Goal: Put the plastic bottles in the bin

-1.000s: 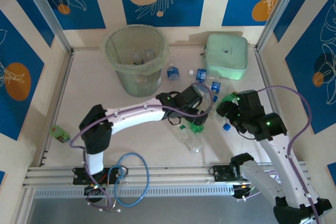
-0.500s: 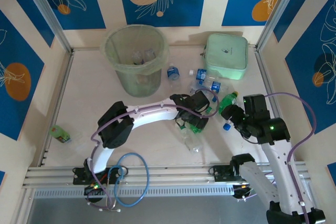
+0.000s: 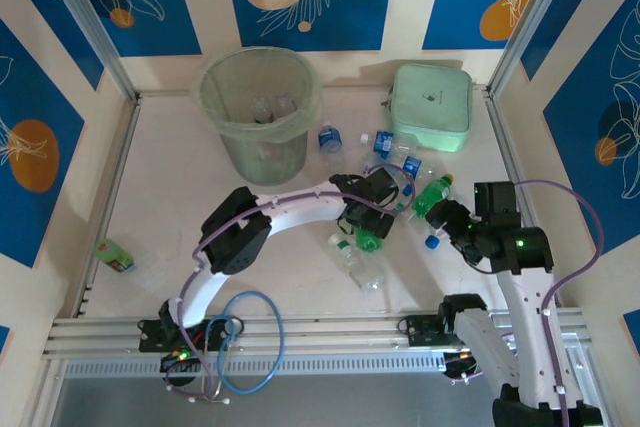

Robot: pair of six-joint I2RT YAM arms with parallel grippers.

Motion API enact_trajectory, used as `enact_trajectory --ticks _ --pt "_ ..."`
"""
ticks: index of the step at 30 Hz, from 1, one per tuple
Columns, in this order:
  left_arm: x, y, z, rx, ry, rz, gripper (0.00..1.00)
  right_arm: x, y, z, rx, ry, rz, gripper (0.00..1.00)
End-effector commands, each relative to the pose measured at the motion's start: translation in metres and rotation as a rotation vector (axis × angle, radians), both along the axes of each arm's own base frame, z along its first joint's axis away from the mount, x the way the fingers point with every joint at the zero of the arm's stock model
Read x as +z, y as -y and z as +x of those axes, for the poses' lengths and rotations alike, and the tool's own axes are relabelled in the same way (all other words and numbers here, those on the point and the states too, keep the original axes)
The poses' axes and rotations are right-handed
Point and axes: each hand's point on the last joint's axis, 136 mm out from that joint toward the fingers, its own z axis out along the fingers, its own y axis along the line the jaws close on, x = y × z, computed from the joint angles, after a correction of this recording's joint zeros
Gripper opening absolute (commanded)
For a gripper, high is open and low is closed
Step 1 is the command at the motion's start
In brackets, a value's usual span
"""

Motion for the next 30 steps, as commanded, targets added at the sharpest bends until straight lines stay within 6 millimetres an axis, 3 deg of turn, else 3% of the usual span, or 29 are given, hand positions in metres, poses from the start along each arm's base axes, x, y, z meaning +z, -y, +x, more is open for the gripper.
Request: enact_trajectory --ticks 1,5,9,19,24,30 --pt "-0.009 0.000 0.001 0.016 -0.046 0.001 0.93 -0.004 -0.004 -0.003 0.035 -0.006 0.019 0.84" --pt "-0.016 0.000 0.004 0.034 -0.074 -0.002 0.88 -0.004 -0.004 -0.002 0.031 -0.002 0.031 0.84" --pt "-0.009 0.003 0.006 0.037 -0.066 -0.027 0.81 -0.005 -0.004 -0.002 0.029 -0.003 0.035 0.83" --pt "0.031 0.010 0.006 0.039 -0.043 -0.105 0.68 -0.005 -0.003 -0.001 0.027 0.006 0.038 0.81" --pt "0.065 0.010 0.002 0.035 -0.003 -0.157 0.66 -0.003 -0.002 -0.001 0.025 0.011 0.036 0.81" --pt "0.127 0.001 -0.013 0.004 0.066 -0.235 0.65 -0.001 -0.001 -0.001 0.013 0.025 0.035 0.81"
